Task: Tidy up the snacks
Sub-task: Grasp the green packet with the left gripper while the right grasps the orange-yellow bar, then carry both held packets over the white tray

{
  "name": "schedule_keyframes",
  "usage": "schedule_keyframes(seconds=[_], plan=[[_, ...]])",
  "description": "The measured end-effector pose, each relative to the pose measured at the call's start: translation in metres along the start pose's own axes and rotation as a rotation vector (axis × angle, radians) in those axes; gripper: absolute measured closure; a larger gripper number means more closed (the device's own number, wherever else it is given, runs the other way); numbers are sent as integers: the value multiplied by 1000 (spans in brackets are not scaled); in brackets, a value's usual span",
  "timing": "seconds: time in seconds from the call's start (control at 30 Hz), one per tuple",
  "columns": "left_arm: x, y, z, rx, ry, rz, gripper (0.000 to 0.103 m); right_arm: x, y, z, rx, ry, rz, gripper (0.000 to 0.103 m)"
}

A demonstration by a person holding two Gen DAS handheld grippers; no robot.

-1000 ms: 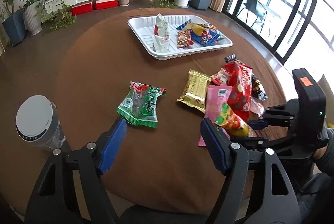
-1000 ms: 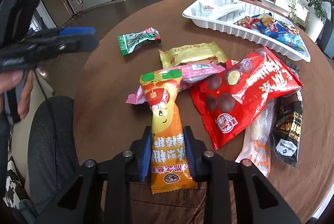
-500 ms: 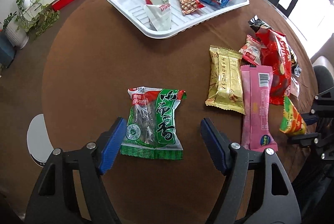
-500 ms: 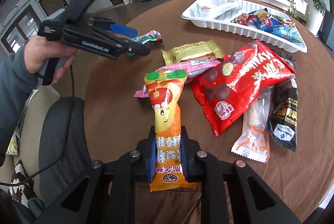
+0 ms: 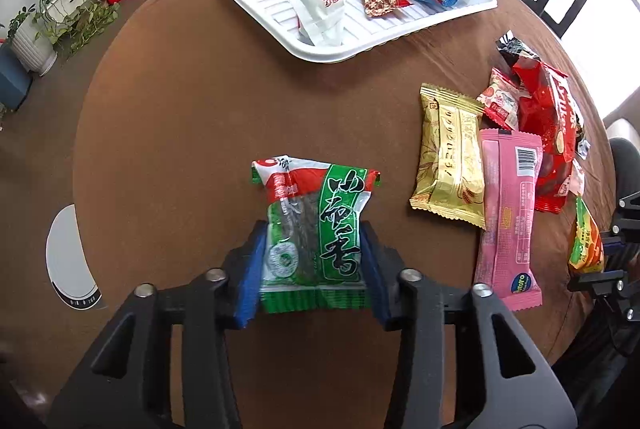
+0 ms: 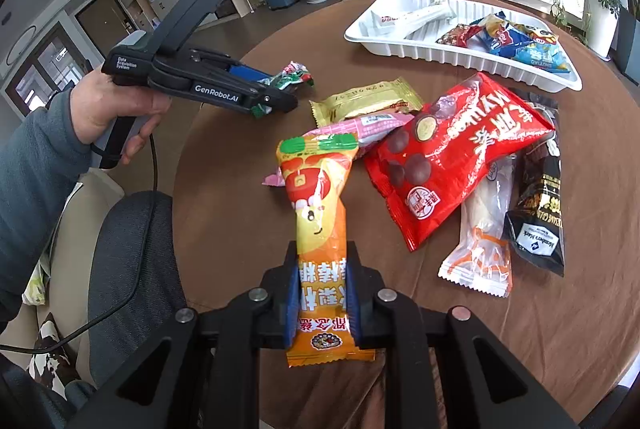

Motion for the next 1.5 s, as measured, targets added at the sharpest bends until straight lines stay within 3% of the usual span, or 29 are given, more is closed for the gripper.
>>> schedule_keyframes(seconds=[0.07, 0.6, 0.93, 1.5], plan=[[0, 2, -1, -2, 6, -1, 75, -2, 1, 1, 5, 4, -2, 82], [-34, 33, 31, -69, 110, 79, 76, -10, 6, 1, 41, 24, -24, 82], [-77, 83, 49, -112, 226, 167, 76, -21, 17, 2, 88, 47, -32, 82], [-106, 95, -12, -187, 354, 281, 76, -79, 91, -34, 224, 173, 30, 82]])
Point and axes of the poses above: each gripper's, at about its wrist camera, not at the fingertips, and x roughly the way its jaws point, y to its right, z to its underside, the point moved 7 cm from there along x, roughly the way its jaws point, and after that the axes turned 1 degree about -x, right-handed, at the moved point
